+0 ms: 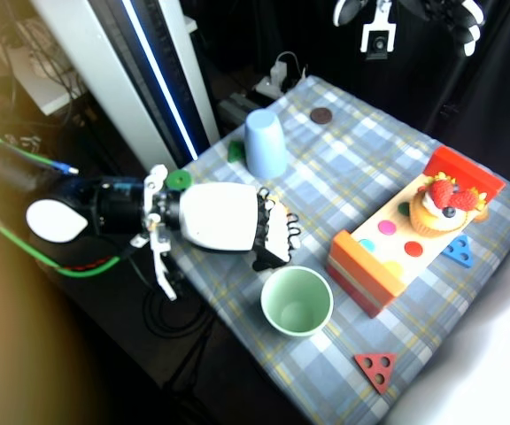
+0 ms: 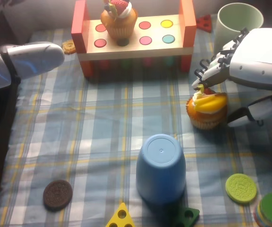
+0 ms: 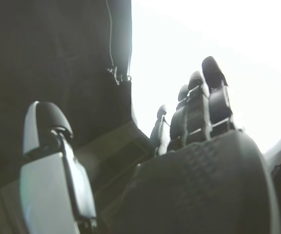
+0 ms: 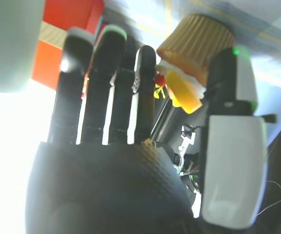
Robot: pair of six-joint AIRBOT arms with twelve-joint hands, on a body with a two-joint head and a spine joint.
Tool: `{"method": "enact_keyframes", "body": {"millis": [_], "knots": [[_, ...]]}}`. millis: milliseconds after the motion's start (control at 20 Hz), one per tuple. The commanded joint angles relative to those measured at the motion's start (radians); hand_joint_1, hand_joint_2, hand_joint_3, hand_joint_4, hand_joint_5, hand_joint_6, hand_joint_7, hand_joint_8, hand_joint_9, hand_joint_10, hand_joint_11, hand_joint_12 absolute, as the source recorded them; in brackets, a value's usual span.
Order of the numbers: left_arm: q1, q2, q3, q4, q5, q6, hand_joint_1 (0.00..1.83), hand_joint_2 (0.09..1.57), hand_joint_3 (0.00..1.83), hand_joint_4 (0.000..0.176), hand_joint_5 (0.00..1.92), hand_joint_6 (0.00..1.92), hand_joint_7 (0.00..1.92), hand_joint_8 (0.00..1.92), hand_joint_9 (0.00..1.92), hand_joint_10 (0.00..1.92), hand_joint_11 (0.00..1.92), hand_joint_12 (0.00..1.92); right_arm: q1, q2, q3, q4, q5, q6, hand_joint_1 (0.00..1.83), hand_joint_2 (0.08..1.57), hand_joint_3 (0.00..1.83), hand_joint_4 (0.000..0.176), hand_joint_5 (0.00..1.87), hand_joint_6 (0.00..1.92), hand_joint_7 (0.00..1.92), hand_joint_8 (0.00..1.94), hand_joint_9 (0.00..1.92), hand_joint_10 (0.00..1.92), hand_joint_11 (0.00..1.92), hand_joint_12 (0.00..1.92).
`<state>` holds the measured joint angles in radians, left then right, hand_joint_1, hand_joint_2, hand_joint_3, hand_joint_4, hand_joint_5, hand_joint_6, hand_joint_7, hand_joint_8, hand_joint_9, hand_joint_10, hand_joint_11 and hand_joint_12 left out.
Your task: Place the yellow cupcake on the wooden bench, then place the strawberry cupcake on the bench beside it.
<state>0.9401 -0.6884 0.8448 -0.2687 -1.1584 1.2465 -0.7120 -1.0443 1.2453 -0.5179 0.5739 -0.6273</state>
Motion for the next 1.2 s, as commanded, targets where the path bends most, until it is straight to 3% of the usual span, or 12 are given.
{"method": "enact_keyframes", "body": {"millis": [0, 100, 350, 400, 500, 600, 650, 850, 900, 1000, 1100, 1150], "knots": [[-0.005, -0.002, 0.004, 0.002, -0.129, -0.016, 0.75, 0.85, 0.0, 0.176, 0.0, 0.0, 0.06, 0.0, 0.1, 0.01, 0.0, 0.4, 0.015, -0.003, 0.002, 0.024, 0.086, 0.004, 0.99, 0.84, 0.0, 0.027, 0.53, 0.0, 0.54, 0.77, 0.51, 1.36, 0.47, 1.74], [-0.005, -0.006, 0.006, 0.002, -0.13, -0.021, 0.76, 0.85, 0.0, 0.174, 0.0, 0.0, 0.08, 0.0, 0.12, 0.01, 0.0, 0.5, 0.015, -0.004, 0.002, 0.024, 0.086, 0.008, 0.98, 0.83, 0.0, 0.057, 0.42, 0.0, 0.47, 0.55, 0.33, 1.31, 0.28, 1.79], [-0.006, -0.013, 0.012, -0.004, -0.129, -0.027, 0.77, 0.85, 0.0, 0.152, 0.01, 0.0, 0.12, 0.0, 0.17, 0.01, 0.0, 0.61, 0.015, -0.018, 0.007, 0.023, 0.095, 0.029, 1.01, 0.83, 0.0, 0.0, 0.49, 0.0, 0.29, 1.27, 0.35, 1.85, 0.52, 1.92], [-0.006, -0.016, 0.014, -0.004, -0.129, -0.029, 0.75, 0.85, 0.0, 0.156, 0.01, 0.0, 0.12, 0.0, 0.17, 0.01, 0.0, 0.62, 0.015, -0.021, 0.008, 0.023, 0.097, 0.033, 1.0, 0.83, 0.0, 0.0, 0.5, 0.0, 0.37, 0.87, 0.34, 1.45, 0.37, 1.81], [-0.006, -0.02, 0.017, -0.004, -0.129, -0.033, 0.74, 0.85, 0.0, 0.173, 0.0, 0.0, 0.06, 0.01, 0.03, 0.0, 0.0, 0.16, 0.015, -0.028, 0.013, 0.018, 0.101, 0.051, 0.96, 0.85, 0.0, 0.0, 0.48, 0.0, 0.39, 0.74, 0.34, 1.53, 0.41, 1.92], [-0.006, -0.02, 0.017, -0.005, -0.129, -0.037, 0.74, 0.85, 0.0, 0.176, 0.0, 0.0, 0.08, 0.02, 0.0, 0.0, 0.0, 0.01, 0.015, -0.042, 0.029, -0.003, 0.108, 0.095, 0.99, 0.88, 0.0, 0.001, 0.48, 0.0, 0.6, 0.2, 0.54, 0.69, 0.35, 1.26], [-0.005, -0.02, 0.018, -0.005, -0.129, -0.042, 0.74, 0.87, 0.0, 0.166, 0.0, 0.0, 0.09, 0.01, 0.06, 0.0, 0.0, 0.37, 0.015, -0.051, 0.04, -0.014, 0.108, 0.119, 0.97, 0.92, 0.0, 0.0, 0.53, 0.0, 0.66, 0.06, 0.65, 0.37, 0.4, 1.05], [-0.003, -0.02, 0.018, -0.008, -0.129, -0.047, 0.79, 0.85, 0.0, 0.176, 0.0, 0.0, 0.07, 0.0, 0.01, 0.0, 0.03, 0.01, 0.015, -0.053, 0.047, -0.018, 0.111, 0.141, 1.08, 0.94, 0.0, 0.0, 0.87, 0.01, 1.07, 0.09, 0.87, 0.88, 0.68, 1.42], [-0.003, -0.02, 0.018, -0.009, -0.128, -0.047, 0.79, 0.84, 0.0, 0.176, 0.0, 0.0, 0.08, 0.0, 0.04, 0.01, 0.1, 0.05, 0.015, -0.052, 0.047, -0.019, 0.115, 0.142, 1.12, 0.94, 0.0, 0.0, 0.96, 0.01, 1.17, 0.08, 1.02, 0.7, 0.78, 1.27], [-0.003, -0.02, 0.018, -0.01, -0.128, -0.047, 0.78, 0.85, 0.0, 0.165, 0.0, 0.0, 0.1, 0.01, 0.07, 0.02, 0.12, 0.06, 0.015, -0.049, 0.047, -0.019, 0.119, 0.147, 1.27, 1.06, 0.0, 0.0, 1.06, 0.64, 1.17, 0.8, 1.22, 0.57, 0.97, 1.27], [-0.003, -0.021, 0.018, -0.01, -0.129, -0.048, 0.78, 0.86, 0.0, 0.157, 0.0, 0.0, 0.11, 0.01, 0.07, 0.01, 0.08, 0.05, 0.015, -0.039, 0.047, -0.019, 0.138, 0.164, 1.28, 1.04, 0.0, 0.0, 1.11, 0.64, 1.2, 0.77, 1.29, 0.58, 1.06, 1.2], [-0.003, -0.021, 0.018, -0.01, -0.128, -0.049, 0.78, 0.86, 0.0, 0.152, 0.0, 0.0, 0.11, 0.01, 0.06, 0.01, 0.08, 0.05, 0.015, -0.031, 0.047, -0.013, 0.157, 0.176, 1.28, 1.07, 0.0, 0.0, 1.18, 0.41, 1.07, 1.09, 1.19, 1.04, 1.05, 1.4]]}}
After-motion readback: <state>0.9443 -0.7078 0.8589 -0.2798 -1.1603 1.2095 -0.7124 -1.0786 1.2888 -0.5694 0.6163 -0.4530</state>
